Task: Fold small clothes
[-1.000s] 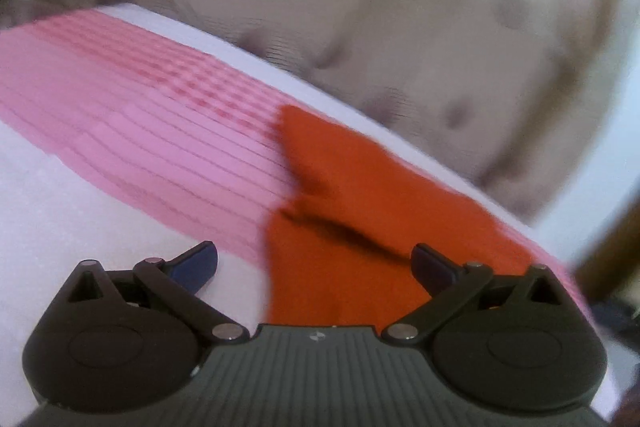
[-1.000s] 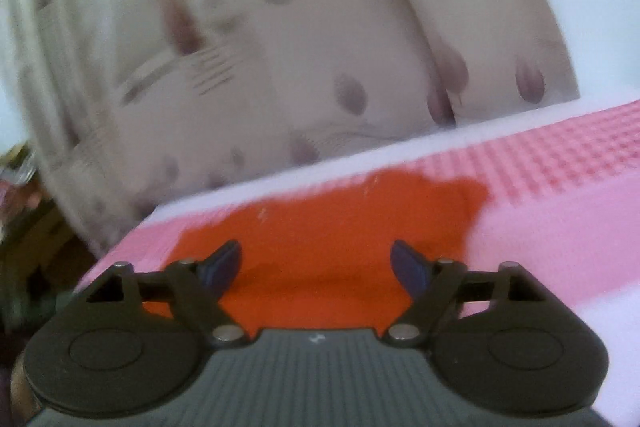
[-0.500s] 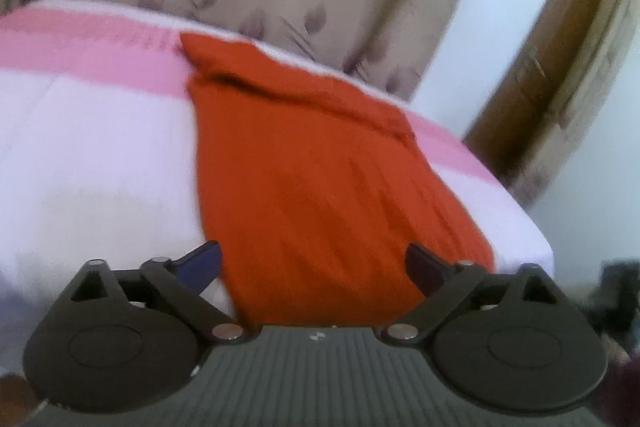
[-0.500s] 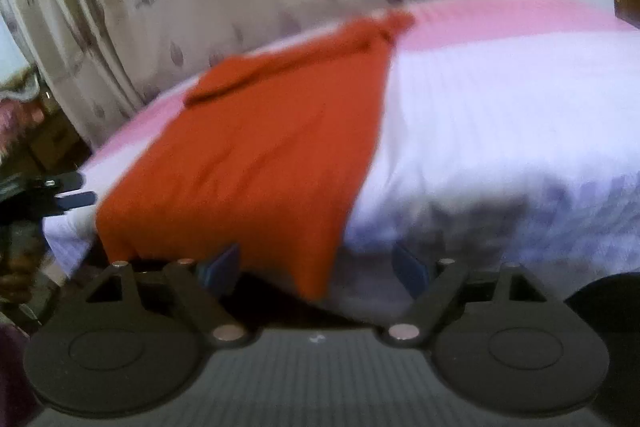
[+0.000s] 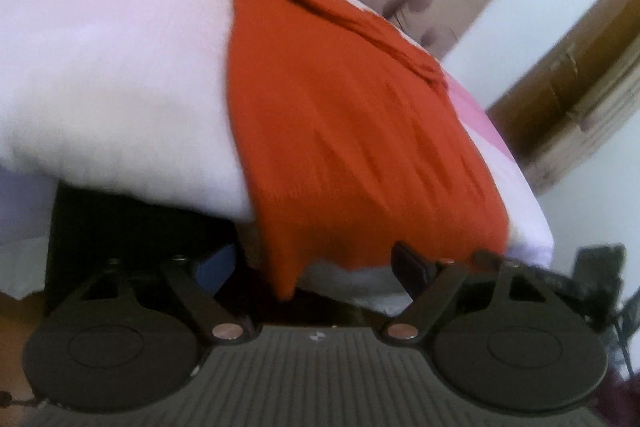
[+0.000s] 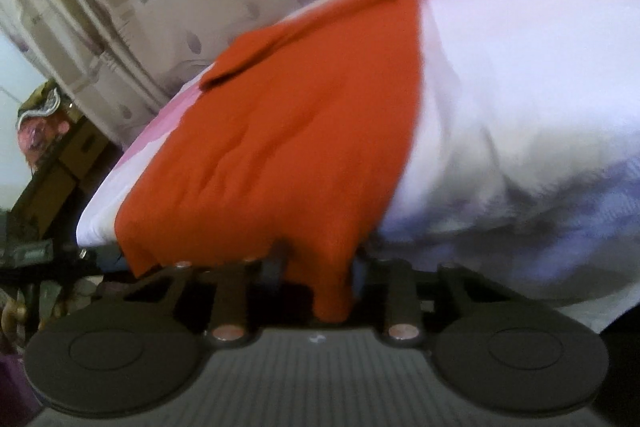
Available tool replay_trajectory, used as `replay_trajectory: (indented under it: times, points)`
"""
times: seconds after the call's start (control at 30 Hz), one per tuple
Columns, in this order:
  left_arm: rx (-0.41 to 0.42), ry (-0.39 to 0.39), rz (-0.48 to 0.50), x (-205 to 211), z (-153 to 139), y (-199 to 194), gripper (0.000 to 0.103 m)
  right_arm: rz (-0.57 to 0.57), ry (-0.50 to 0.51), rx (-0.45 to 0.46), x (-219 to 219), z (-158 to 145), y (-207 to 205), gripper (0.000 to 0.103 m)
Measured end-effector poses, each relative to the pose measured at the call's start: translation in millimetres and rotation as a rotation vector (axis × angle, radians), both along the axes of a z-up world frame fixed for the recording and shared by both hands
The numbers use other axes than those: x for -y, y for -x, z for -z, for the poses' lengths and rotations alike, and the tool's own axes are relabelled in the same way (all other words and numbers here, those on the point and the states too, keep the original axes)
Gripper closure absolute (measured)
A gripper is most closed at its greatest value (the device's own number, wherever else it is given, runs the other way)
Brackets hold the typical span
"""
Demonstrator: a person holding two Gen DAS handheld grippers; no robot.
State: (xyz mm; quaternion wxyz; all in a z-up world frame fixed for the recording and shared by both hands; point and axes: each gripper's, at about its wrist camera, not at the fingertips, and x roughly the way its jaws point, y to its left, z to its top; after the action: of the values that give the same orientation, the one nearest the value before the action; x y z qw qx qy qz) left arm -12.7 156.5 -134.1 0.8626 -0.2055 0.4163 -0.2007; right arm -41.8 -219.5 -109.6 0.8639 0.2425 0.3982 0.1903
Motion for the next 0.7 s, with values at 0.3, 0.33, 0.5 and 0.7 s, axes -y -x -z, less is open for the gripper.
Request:
replay_trajectory:
  times: [0.3, 0.33, 0.5, 0.7]
  points:
    - [-0.012, 0.045, 0.057, 4.5, 4.5, -11.7, 0.099, 0.003, -0.016, 0.011, 3.4, -1.8, 1.7, 0.083]
    - [0.003, 0.037, 0.069, 4.4, 2.2, -7.9, 0.099, 0.004, -0.019, 0.013, 3.9, -2.0, 2.4, 0.084]
    - [0.049, 0.053, 0.079, 0.4, -21.2, -0.8, 0.099, 0.027, -0.1, 0.041, 11.1, -13.7, 9.4, 0.09]
    - [0.136, 0.104, 0.065, 1.7, -53.1, -2.6, 0.099, 0.051, -0.21, 0.088, 19.0, -34.2, 10.5, 0.091]
